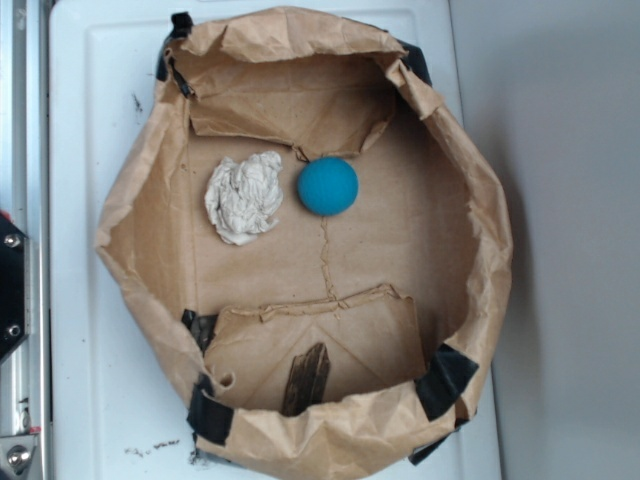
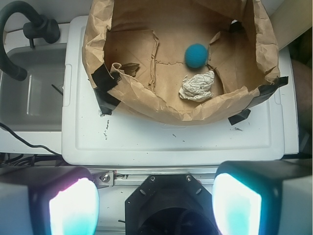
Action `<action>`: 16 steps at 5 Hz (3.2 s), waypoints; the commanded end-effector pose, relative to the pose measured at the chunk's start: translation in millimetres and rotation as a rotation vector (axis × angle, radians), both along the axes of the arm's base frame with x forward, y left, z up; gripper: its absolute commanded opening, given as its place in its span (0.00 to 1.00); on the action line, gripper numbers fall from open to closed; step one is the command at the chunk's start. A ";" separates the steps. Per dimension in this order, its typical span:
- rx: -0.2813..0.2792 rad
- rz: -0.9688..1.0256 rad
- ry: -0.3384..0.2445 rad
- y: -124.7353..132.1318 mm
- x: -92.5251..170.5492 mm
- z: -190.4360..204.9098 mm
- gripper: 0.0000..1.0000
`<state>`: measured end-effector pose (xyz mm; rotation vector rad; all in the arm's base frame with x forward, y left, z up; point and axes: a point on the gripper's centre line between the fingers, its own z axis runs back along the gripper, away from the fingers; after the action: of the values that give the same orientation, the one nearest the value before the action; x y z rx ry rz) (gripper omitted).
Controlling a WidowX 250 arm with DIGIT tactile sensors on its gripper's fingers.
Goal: Grab the blue ball.
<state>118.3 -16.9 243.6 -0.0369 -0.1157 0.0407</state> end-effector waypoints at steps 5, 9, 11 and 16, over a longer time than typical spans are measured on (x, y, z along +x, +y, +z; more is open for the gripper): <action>0.057 -0.058 0.027 49.3 115.2 -62.0 1.00; 0.146 0.019 0.044 48.5 143.9 -151.5 1.00; 0.175 0.001 0.055 63.2 162.7 -174.4 1.00; 0.287 0.063 0.064 80.9 190.3 -203.1 1.00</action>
<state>303.7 64.9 30.5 0.2499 -0.0218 0.0888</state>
